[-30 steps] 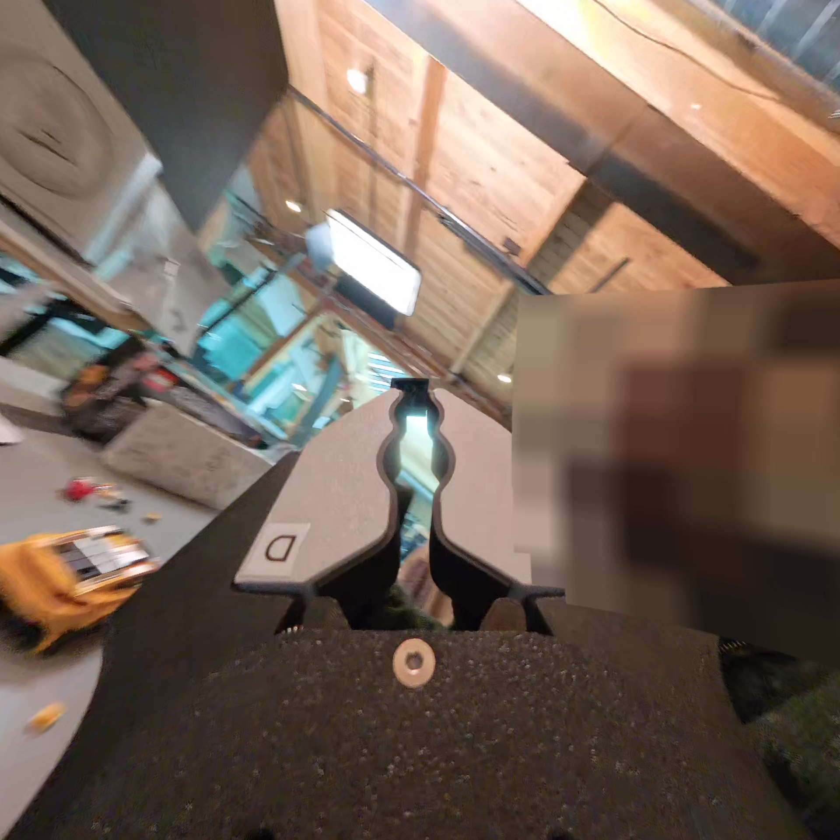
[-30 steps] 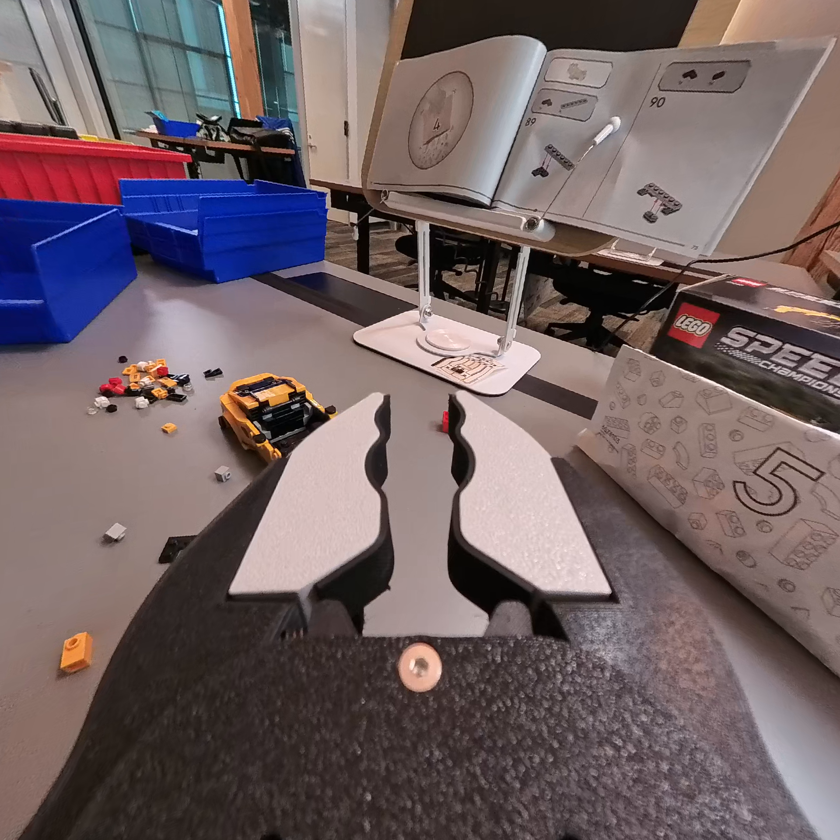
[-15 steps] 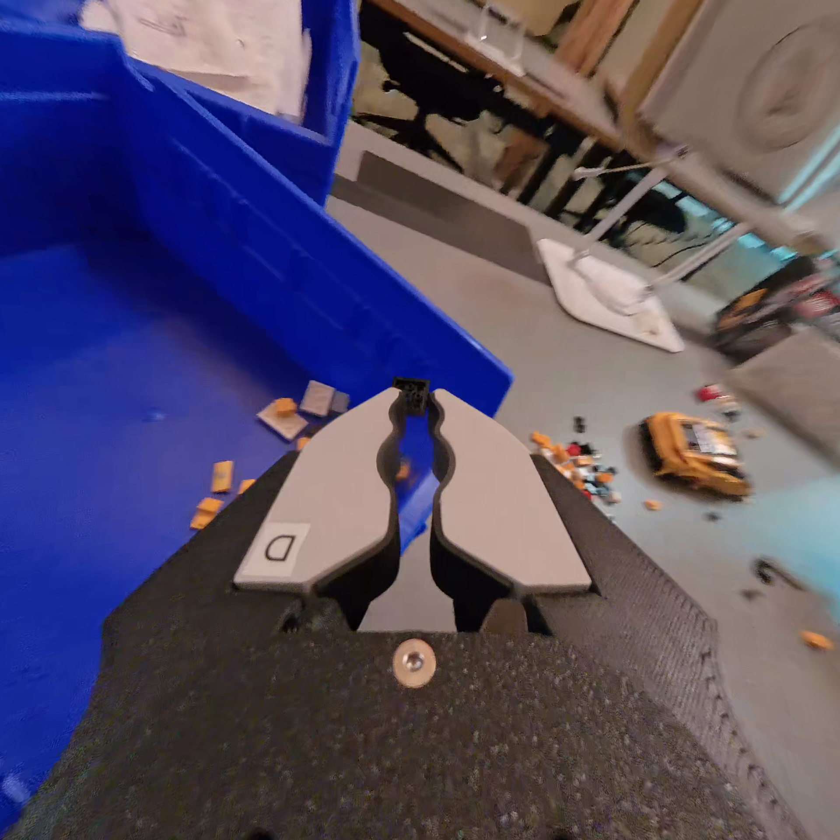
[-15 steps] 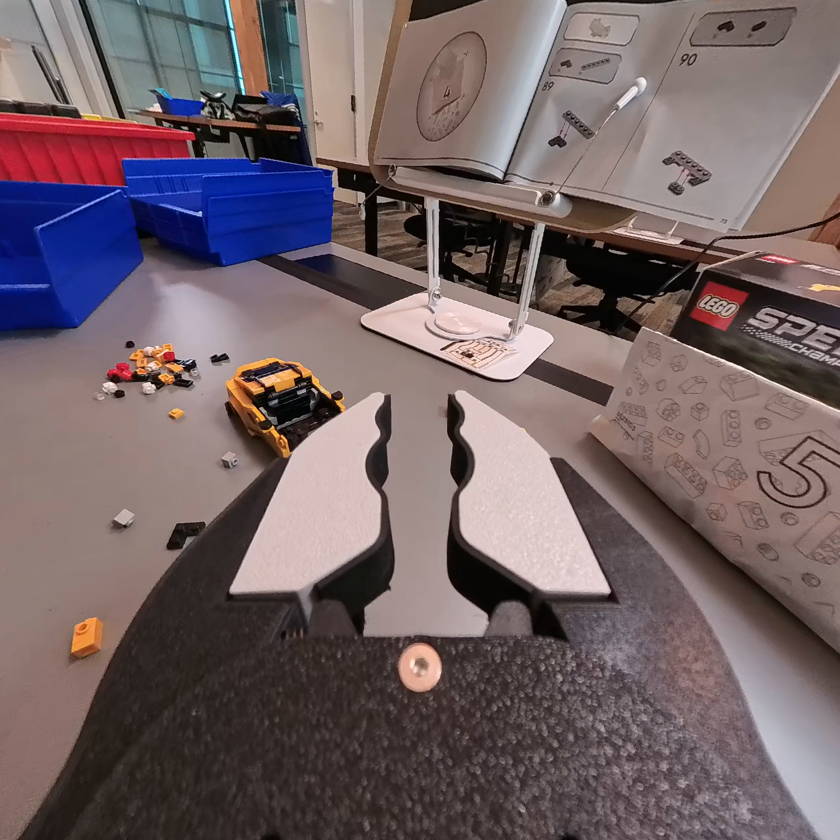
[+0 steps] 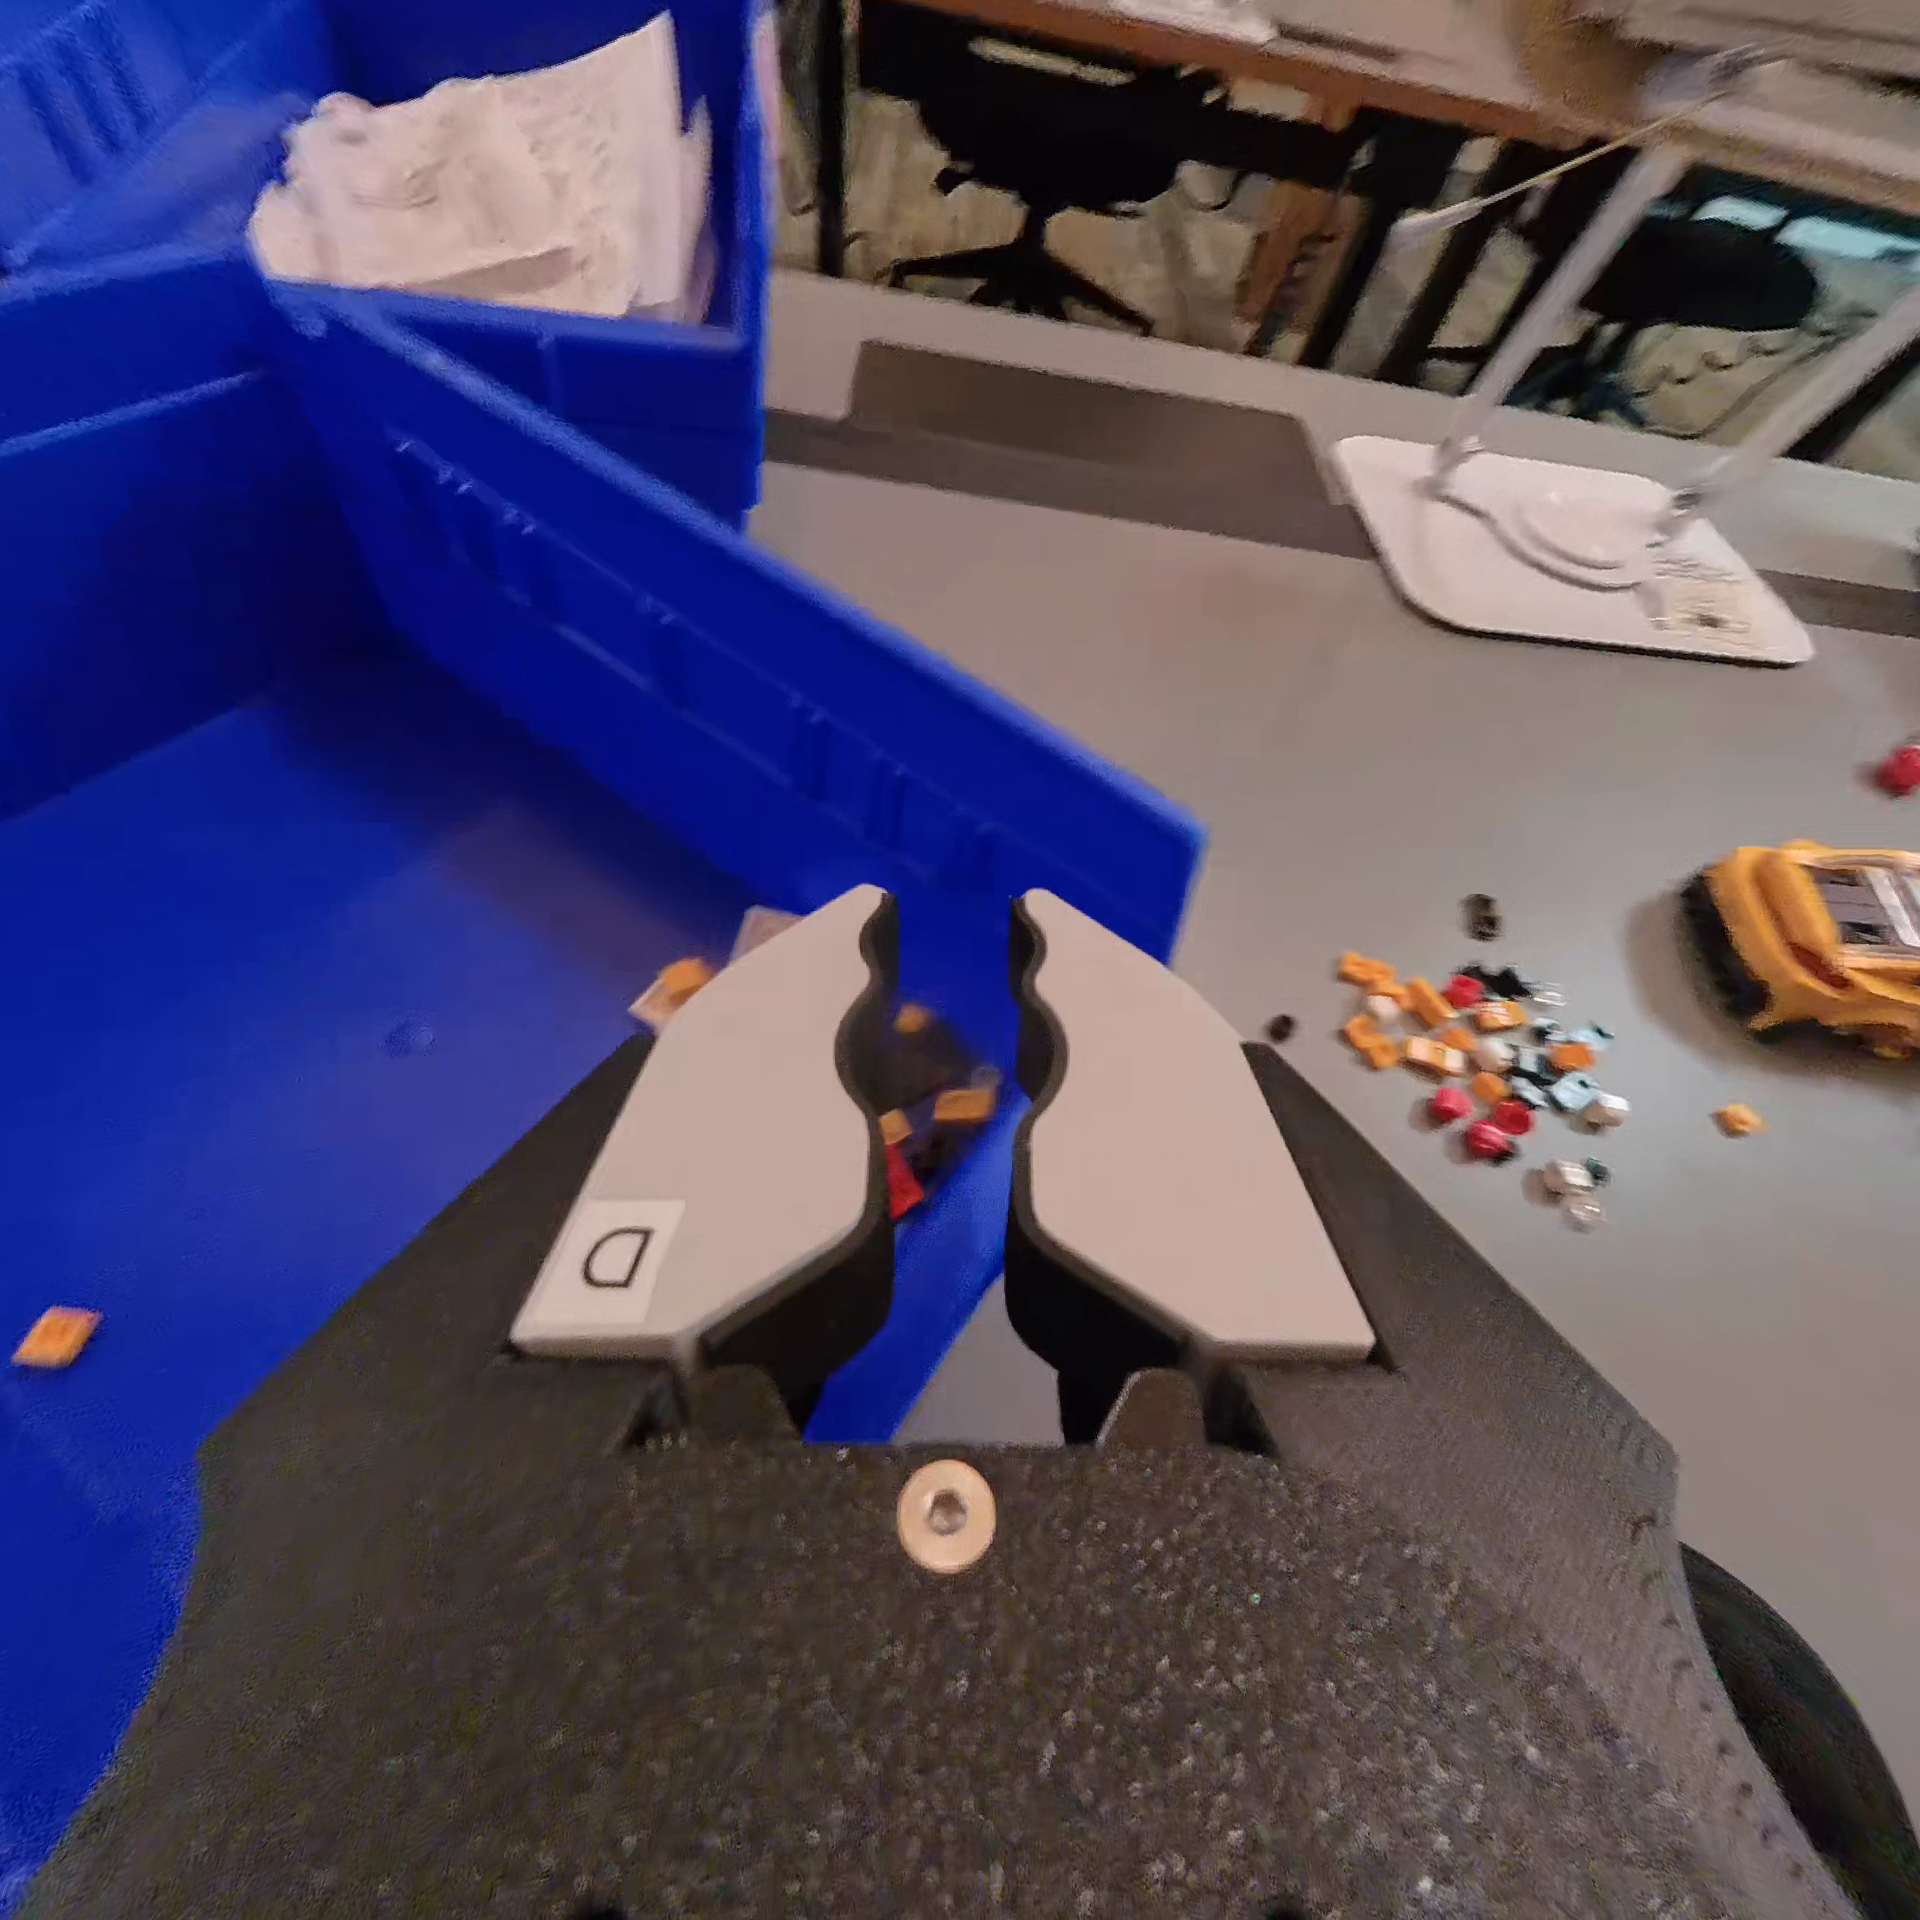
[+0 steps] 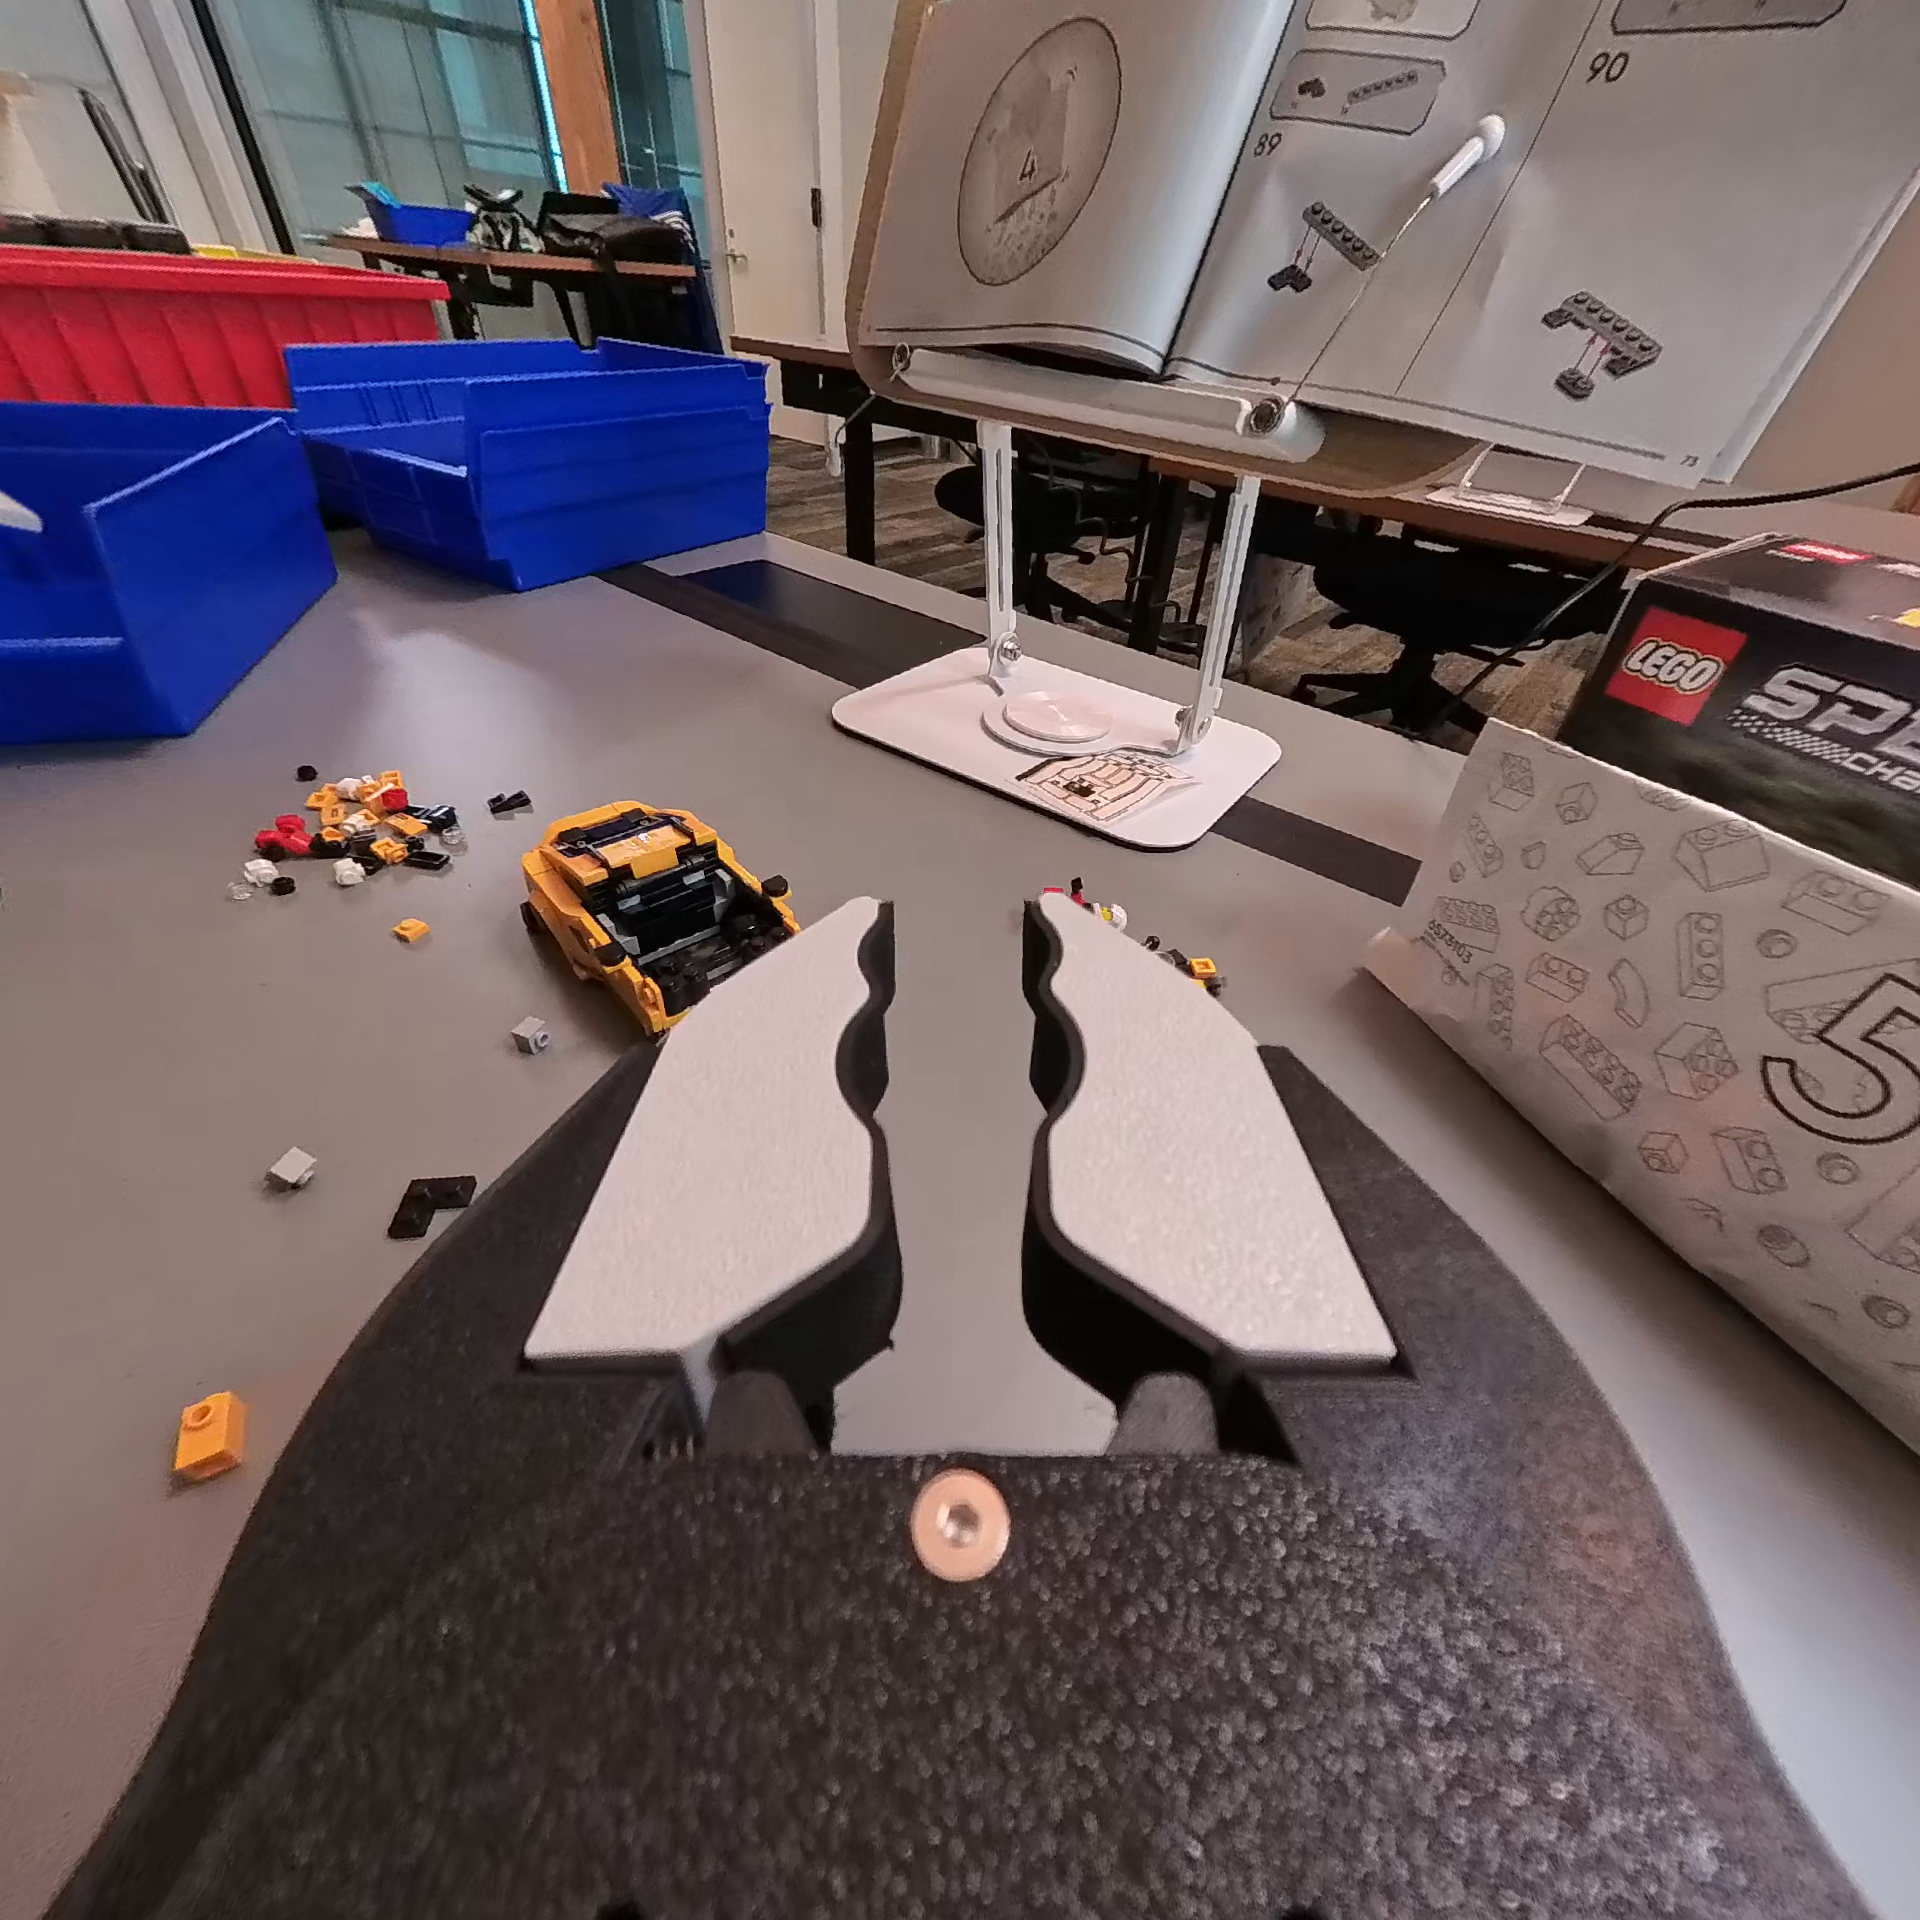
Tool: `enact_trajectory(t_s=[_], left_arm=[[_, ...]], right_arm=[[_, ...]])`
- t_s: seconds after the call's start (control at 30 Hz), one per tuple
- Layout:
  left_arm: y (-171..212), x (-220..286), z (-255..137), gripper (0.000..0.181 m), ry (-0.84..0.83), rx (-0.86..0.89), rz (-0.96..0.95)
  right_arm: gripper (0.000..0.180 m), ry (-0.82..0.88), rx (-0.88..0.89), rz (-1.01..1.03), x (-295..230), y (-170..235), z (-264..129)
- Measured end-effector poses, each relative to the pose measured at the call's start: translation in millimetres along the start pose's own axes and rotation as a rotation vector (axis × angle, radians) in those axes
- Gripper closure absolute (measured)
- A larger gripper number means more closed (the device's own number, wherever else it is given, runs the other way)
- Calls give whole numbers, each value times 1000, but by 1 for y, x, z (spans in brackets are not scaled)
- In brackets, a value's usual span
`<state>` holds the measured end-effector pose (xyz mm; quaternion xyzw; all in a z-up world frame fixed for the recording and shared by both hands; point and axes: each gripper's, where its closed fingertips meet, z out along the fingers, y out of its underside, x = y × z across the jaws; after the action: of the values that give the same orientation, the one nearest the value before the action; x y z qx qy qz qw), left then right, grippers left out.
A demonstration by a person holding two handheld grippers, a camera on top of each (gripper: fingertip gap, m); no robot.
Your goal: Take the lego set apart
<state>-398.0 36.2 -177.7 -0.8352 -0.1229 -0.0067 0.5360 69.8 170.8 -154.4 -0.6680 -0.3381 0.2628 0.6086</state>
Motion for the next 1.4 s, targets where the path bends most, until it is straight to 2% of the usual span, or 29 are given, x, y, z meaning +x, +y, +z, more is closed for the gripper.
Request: enact_trajectory(t_s=[0.1,0.2,0.27,0.4,0.53,0.73,0.83,0.97,1.23,1.4], left_arm=[[-7,51,-4,166,202,32,121],[5,121,-8,168,444,4,299],[25,172,-12,168,625,-57,393],[79,260,-19,165,868,-199,583],[127,310,-21,161,975,-323,727],[151,331,-5,158,938,-402,761],[153,330,2,173,898,-400,804],[139,324,3,173,880,-349,784],[80,242,39,173,598,-234,613],[51,185,39,173,449,-147,517]], right_arm=[[156,-4,-4,1,0,1,1],[156,-8,-8,1,-1,2,1],[157,-8,-7,-1,-1,2,1],[157,-1,1,-5,0,0,0],[157,-1,8,1,1,-2,-1],[157,-4,13,-10,0,-3,-2],[156,-4,13,-8,0,-4,-2],[156,-6,11,-6,-1,-3,-2],[156,-7,11,-4,-1,-3,-2],[156,-5,11,-5,-1,-3,-2]])
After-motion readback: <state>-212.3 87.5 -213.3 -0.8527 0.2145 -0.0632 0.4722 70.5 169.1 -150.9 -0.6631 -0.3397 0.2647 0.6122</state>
